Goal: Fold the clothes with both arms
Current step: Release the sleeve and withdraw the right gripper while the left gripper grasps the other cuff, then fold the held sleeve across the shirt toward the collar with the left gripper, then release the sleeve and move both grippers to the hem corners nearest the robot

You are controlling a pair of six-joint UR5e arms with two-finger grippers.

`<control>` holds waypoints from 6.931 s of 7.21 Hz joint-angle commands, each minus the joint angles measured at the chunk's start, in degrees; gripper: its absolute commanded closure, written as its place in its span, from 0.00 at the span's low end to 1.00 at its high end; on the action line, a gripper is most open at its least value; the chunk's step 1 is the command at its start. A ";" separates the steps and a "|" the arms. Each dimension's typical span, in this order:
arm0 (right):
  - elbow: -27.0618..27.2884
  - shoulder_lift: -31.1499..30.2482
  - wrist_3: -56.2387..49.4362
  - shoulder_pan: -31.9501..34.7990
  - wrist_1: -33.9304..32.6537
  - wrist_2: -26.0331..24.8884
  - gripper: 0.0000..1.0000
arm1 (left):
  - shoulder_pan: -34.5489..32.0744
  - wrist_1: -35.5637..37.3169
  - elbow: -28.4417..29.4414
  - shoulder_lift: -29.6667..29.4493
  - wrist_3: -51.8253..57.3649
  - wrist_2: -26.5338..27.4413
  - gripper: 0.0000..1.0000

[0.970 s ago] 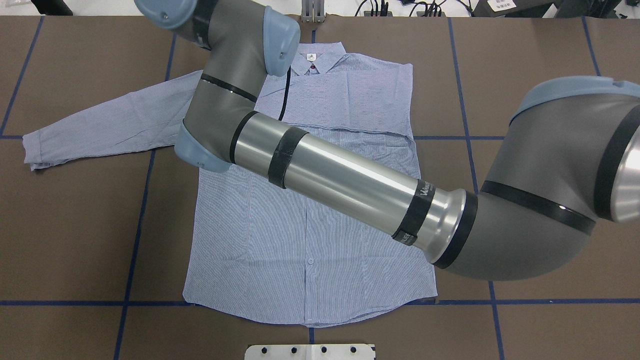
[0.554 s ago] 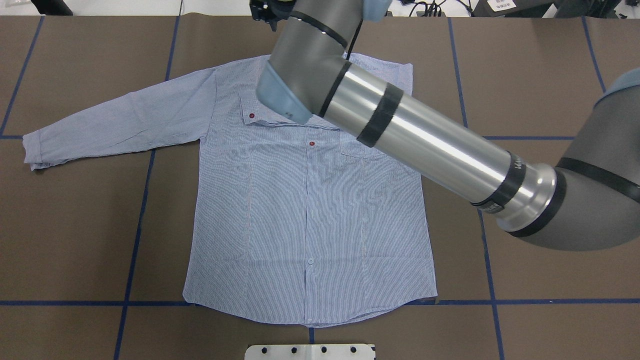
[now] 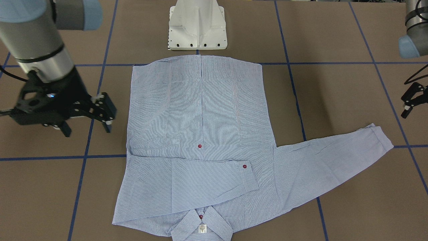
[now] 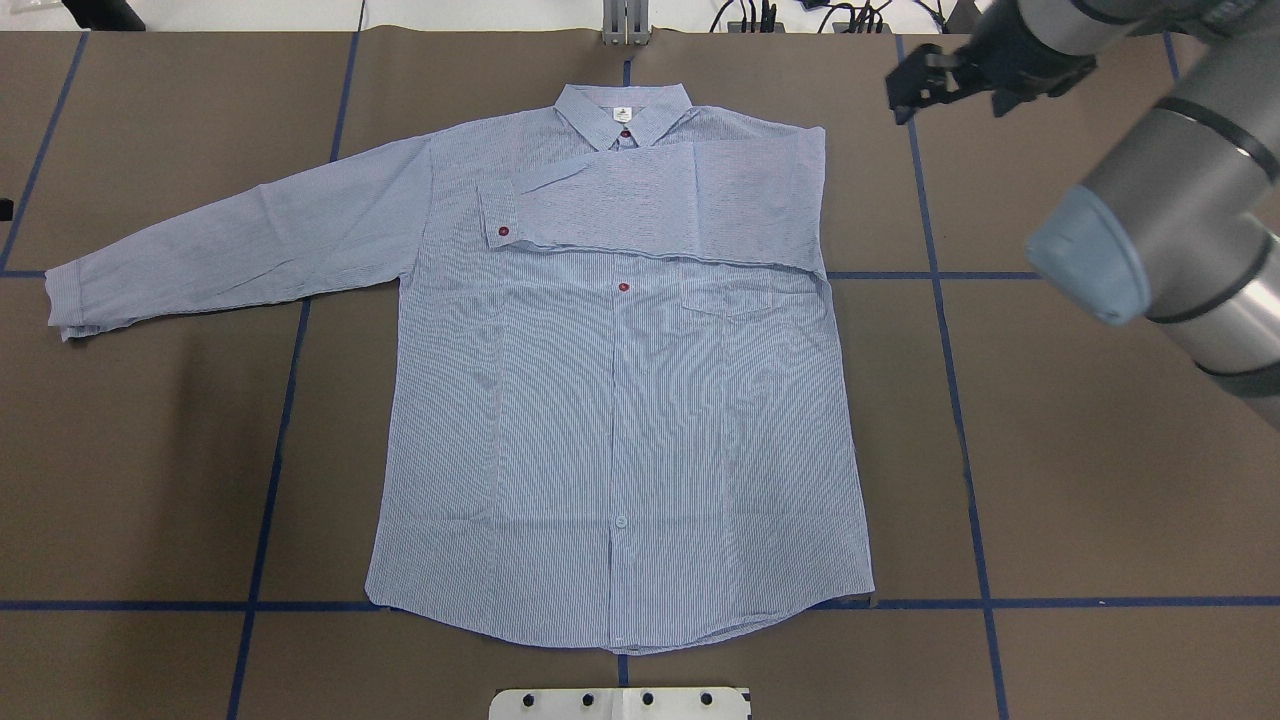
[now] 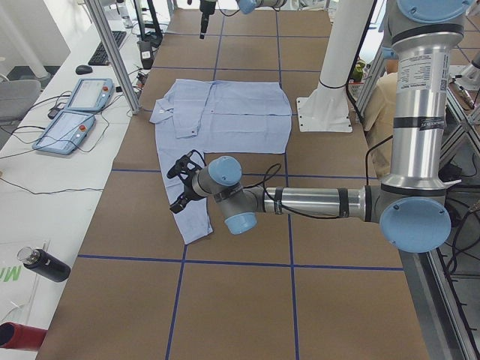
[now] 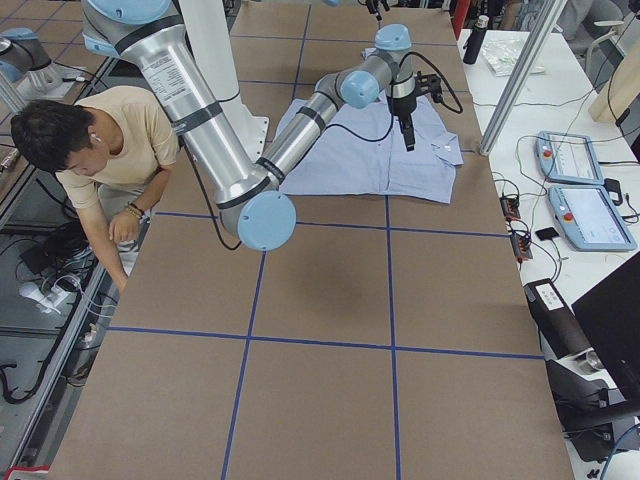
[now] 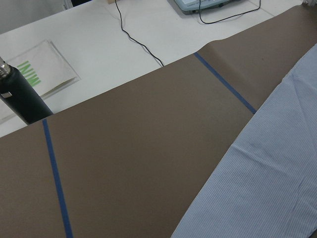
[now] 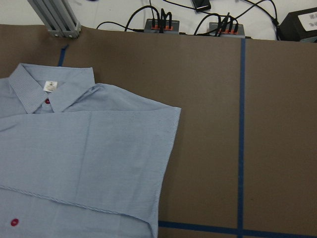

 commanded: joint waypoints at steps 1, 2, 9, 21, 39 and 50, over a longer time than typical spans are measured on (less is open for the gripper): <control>6.04 -17.28 -6.37 5.43 10.23 4.69 0.00 | 5.16 -6.19 6.28 0.33 -5.65 6.96 0.00; 5.70 -23.35 -6.29 7.10 18.75 6.46 0.00 | 6.91 -9.88 8.92 0.33 -6.98 9.16 0.00; 5.61 -24.91 -5.50 7.30 20.85 6.03 0.00 | 13.68 -15.01 15.98 0.42 -7.34 12.25 0.18; 5.87 -24.73 -4.54 7.21 20.94 6.12 0.00 | 9.70 -11.87 12.64 -1.33 -6.55 -0.27 1.00; 5.43 -21.67 -1.37 6.51 20.85 6.12 0.00 | 38.22 47.56 26.79 -73.94 -45.93 18.84 0.00; 24.24 -20.25 48.18 -39.96 5.55 -33.67 0.00 | 39.51 28.47 -39.04 6.08 -34.73 20.58 0.00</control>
